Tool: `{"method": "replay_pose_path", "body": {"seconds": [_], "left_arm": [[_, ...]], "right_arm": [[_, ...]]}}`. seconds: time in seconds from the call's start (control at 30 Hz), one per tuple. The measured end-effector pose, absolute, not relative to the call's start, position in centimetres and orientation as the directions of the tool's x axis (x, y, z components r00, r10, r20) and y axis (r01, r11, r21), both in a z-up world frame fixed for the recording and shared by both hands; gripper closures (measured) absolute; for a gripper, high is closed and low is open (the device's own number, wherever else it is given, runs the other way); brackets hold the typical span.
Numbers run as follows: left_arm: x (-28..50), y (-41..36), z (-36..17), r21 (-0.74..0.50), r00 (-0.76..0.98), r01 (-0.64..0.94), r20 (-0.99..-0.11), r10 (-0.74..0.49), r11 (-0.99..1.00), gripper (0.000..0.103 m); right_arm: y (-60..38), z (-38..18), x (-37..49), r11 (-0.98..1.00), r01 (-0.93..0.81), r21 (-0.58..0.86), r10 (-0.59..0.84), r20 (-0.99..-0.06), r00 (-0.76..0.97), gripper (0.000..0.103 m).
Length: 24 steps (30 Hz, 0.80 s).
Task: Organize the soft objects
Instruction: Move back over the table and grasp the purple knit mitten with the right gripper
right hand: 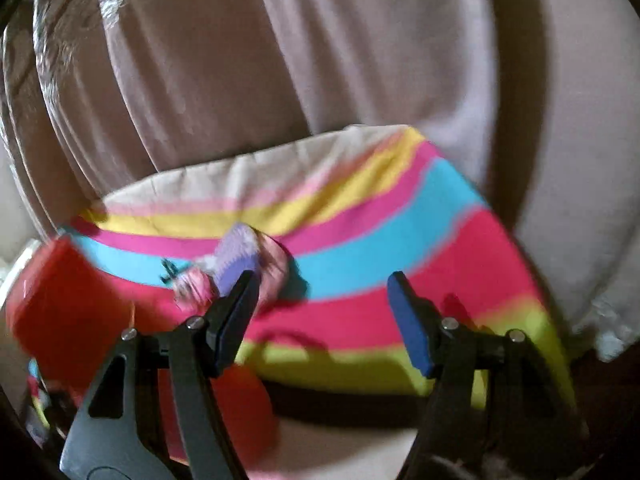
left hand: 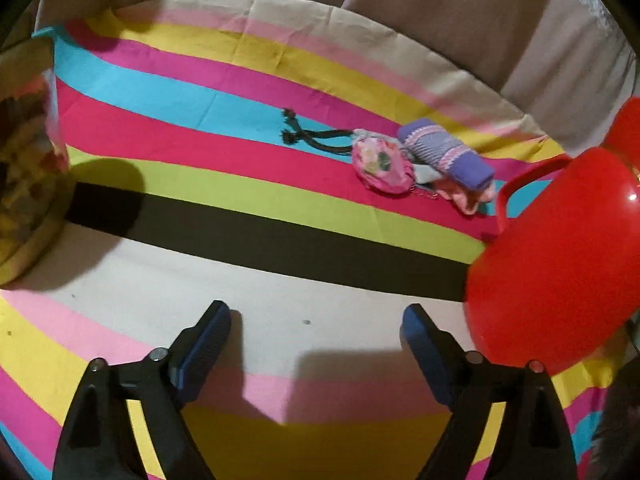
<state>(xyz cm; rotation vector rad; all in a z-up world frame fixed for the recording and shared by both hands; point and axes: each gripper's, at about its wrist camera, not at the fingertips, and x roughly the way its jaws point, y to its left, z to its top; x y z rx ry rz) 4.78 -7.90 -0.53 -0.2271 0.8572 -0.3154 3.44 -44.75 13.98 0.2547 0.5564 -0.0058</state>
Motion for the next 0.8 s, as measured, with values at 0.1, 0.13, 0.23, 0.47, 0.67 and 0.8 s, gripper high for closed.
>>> {"method": "replay_pose_path", "body": {"seconds": [0.1,0.13,0.23,0.47,0.67,0.8], "left_arm": [[4.6,-6.9,-0.7,-0.397,0.618,0.178,-0.667,-0.416,0.9,0.011],[4.6,-6.9,-0.8,-0.403,0.618,0.179,-0.664,-0.421,0.898,0.011],[4.7,-7.3,-0.8,-0.397,0.614,0.188,-0.667,-0.423,0.898,0.008],[5.0,-7.3,-0.8,-0.417,0.605,0.204,-0.657,-0.449,0.886,0.002],[5.2,-7.3,-0.8,-0.422,0.602,0.21,-0.655,-0.457,0.882,0.001],[5.2,-7.2,-0.7,-0.423,0.602,0.21,-0.655,-0.457,0.882,0.001]], "right_arm": [[-45.0,12.8,8.5,0.946,-0.007,0.324,0.196,-0.553,0.81,0.033],[-44.9,12.2,9.8,0.941,-0.021,0.338,0.22,-0.563,0.797,0.033],[-43.8,10.2,14.6,0.935,-0.092,0.341,0.295,-0.611,0.735,0.033],[-37.6,7.4,20.5,0.882,-0.418,0.218,0.434,-0.723,0.538,0.033],[-33.5,5.6,21.4,0.832,-0.55,0.072,0.392,-0.778,0.492,0.033],[-33.0,4.7,21.0,0.849,-0.527,-0.032,0.31,-0.777,0.548,0.059]]}}
